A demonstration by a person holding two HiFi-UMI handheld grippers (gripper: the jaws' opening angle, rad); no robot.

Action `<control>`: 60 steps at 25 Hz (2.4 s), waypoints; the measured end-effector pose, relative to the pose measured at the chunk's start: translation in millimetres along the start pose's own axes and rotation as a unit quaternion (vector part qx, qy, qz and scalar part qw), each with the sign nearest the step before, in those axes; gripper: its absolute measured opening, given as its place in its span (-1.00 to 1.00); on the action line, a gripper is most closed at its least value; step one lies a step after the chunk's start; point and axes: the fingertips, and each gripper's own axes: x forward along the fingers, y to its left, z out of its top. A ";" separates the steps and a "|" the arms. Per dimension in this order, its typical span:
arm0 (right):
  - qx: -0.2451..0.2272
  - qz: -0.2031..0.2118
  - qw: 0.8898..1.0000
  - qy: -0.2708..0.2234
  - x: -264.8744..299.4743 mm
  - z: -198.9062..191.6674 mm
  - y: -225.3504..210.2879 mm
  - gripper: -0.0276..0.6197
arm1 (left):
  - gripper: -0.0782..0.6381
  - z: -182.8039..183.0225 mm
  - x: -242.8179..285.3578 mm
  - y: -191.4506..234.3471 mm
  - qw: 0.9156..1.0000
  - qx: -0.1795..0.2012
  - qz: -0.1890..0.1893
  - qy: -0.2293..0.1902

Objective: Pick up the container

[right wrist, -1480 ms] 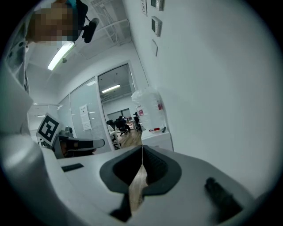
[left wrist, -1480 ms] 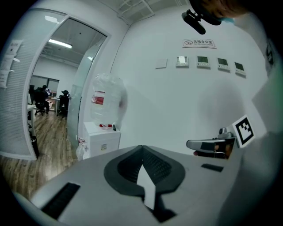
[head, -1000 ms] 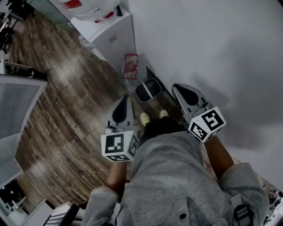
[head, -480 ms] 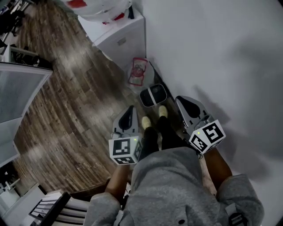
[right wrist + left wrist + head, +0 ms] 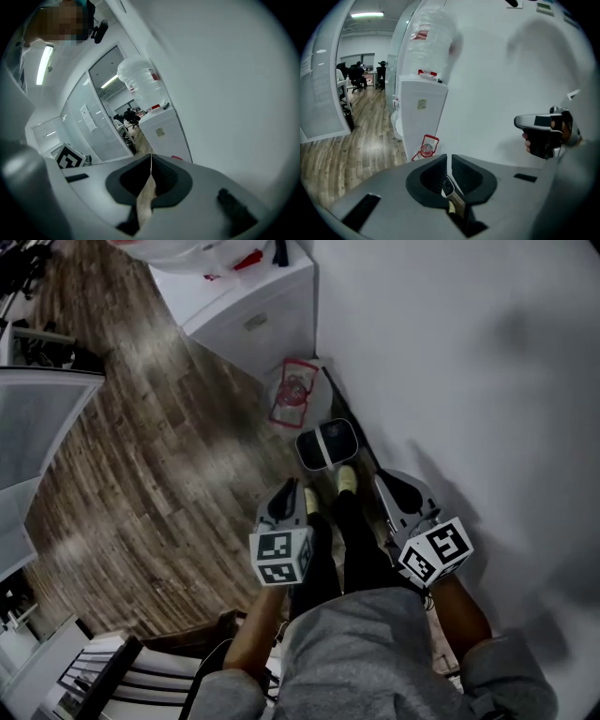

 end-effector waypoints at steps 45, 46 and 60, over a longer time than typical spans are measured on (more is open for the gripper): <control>0.111 -0.020 0.983 0.143 101.9 -300.0 -115.9 -0.83 | -0.04 -324.0 397.1 51.9 0.972 -0.152 -0.009 0.177; 0.113 -0.020 0.983 0.144 101.9 -301.3 -115.6 -0.83 | -0.05 -325.3 399.4 52.3 0.972 -0.150 -0.007 0.181; 0.116 -0.013 0.982 0.148 103.4 -293.7 -108.3 -0.83 | -0.75 -331.3 394.5 57.8 0.963 -0.173 0.006 0.206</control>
